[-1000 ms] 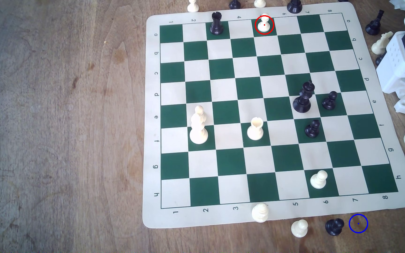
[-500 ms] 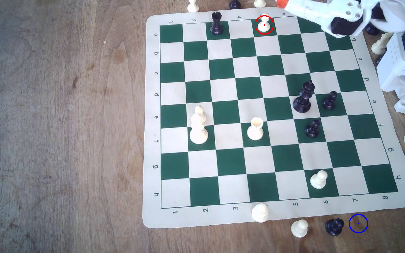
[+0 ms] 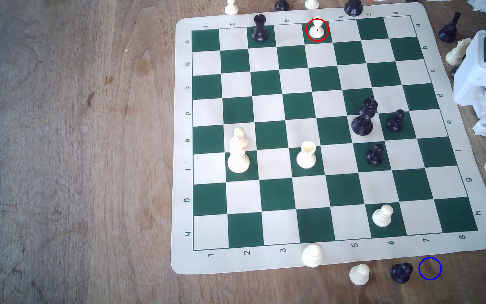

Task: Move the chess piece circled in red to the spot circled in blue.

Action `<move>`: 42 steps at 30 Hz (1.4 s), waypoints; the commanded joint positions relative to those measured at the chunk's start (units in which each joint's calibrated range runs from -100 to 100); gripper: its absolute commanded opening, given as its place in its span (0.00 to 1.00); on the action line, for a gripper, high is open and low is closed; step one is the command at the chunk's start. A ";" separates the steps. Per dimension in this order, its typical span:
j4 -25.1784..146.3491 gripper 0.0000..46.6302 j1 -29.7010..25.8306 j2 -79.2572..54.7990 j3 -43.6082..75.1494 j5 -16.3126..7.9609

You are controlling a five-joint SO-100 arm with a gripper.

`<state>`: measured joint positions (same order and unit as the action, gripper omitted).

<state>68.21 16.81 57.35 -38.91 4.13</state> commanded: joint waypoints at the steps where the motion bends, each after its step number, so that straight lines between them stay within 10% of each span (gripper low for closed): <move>1: -2.44 0.18 5.44 -4.81 5.00 -0.39; 16: -12.92 0.25 16.86 -25.18 7.63 1.12; 42: -18.33 0.25 12.95 -37.74 6.09 1.32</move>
<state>52.59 30.38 20.32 -35.74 5.20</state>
